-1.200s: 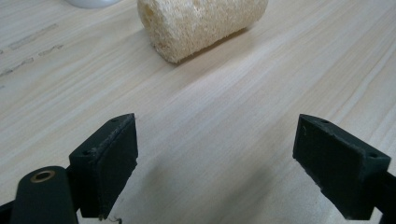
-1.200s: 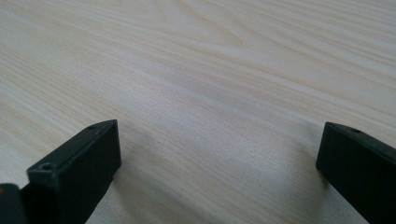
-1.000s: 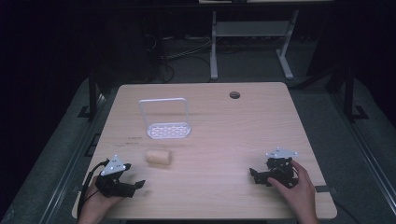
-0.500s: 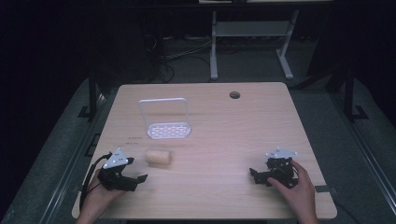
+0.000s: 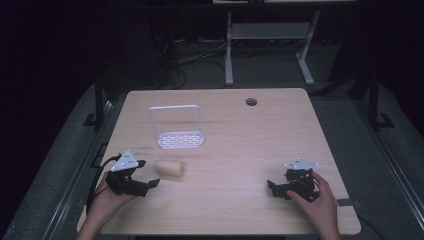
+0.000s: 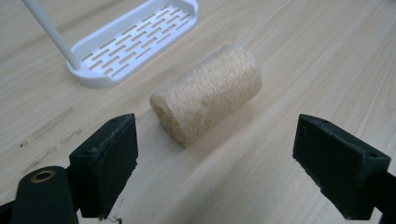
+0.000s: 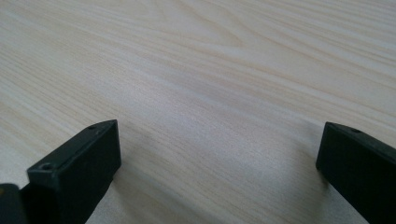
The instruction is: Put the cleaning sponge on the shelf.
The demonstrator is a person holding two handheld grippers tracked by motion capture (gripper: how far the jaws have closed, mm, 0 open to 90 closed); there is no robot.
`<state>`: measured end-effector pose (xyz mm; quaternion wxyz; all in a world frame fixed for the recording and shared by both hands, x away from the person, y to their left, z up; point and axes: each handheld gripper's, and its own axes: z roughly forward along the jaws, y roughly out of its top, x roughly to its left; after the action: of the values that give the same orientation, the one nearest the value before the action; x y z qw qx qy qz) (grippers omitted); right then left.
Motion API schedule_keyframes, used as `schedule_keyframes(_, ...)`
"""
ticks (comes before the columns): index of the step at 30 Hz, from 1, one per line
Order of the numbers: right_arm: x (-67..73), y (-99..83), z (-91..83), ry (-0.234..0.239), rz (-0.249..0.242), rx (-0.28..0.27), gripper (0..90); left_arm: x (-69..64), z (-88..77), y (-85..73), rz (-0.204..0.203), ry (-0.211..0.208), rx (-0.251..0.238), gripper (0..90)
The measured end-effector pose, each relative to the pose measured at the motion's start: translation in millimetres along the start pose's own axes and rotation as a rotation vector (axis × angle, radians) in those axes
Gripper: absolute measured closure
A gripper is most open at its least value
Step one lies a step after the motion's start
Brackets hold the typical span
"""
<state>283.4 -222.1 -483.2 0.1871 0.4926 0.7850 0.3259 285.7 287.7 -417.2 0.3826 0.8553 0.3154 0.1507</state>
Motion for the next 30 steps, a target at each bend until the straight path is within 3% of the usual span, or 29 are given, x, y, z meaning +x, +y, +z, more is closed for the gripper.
schedule_keyframes(30,0.0,0.0,0.0,0.0,0.0,0.0,0.0,20.5,7.7,35.8,0.034,-0.047,-0.034,13.6)
